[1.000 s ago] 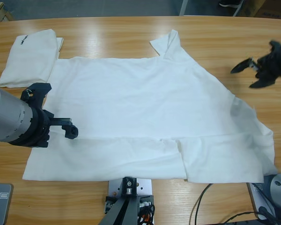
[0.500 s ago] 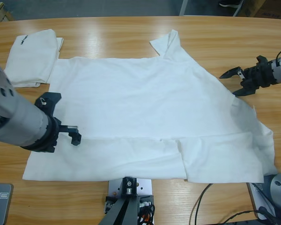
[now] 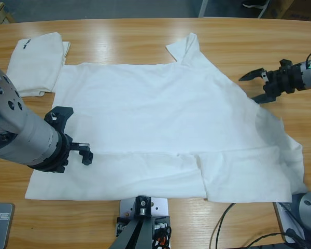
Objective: Fold clothes
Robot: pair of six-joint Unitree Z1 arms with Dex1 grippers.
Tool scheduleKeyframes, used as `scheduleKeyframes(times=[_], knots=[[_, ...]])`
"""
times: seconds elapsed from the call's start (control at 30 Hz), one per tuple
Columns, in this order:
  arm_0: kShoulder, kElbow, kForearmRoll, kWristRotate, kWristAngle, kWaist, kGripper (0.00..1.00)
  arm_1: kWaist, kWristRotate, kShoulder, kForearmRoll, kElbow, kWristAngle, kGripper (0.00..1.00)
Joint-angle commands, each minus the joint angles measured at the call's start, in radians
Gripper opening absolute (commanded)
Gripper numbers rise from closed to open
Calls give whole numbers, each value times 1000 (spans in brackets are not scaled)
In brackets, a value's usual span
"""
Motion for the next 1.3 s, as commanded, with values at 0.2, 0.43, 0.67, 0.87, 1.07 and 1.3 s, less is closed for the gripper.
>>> scheduleKeyframes(times=[0.2, 0.43, 0.67, 0.87, 1.07, 1.3], knots=[[37, 39, -13, 16, -16, -7, 950, -15, -72, -83, 36, 12, -57, 849], [21, 52, -12, 17, -15, -7, 950, -15, -78, -295, 221, 45, -156, 849], [6, 65, -13, 25, -16, -7, 950, -15, -61, -207, 157, 132, -128, 849], [39, 65, -45, 30, -17, -27, 950, -15, -69, -98, -33, 161, -127, 849], [53, 65, -60, 27, -24, -34, 950, -15, -47, -47, -145, 164, -59, 849], [56, 65, -68, 21, -27, -44, 950, -15, -1, -83, -287, 174, 118, 775]])
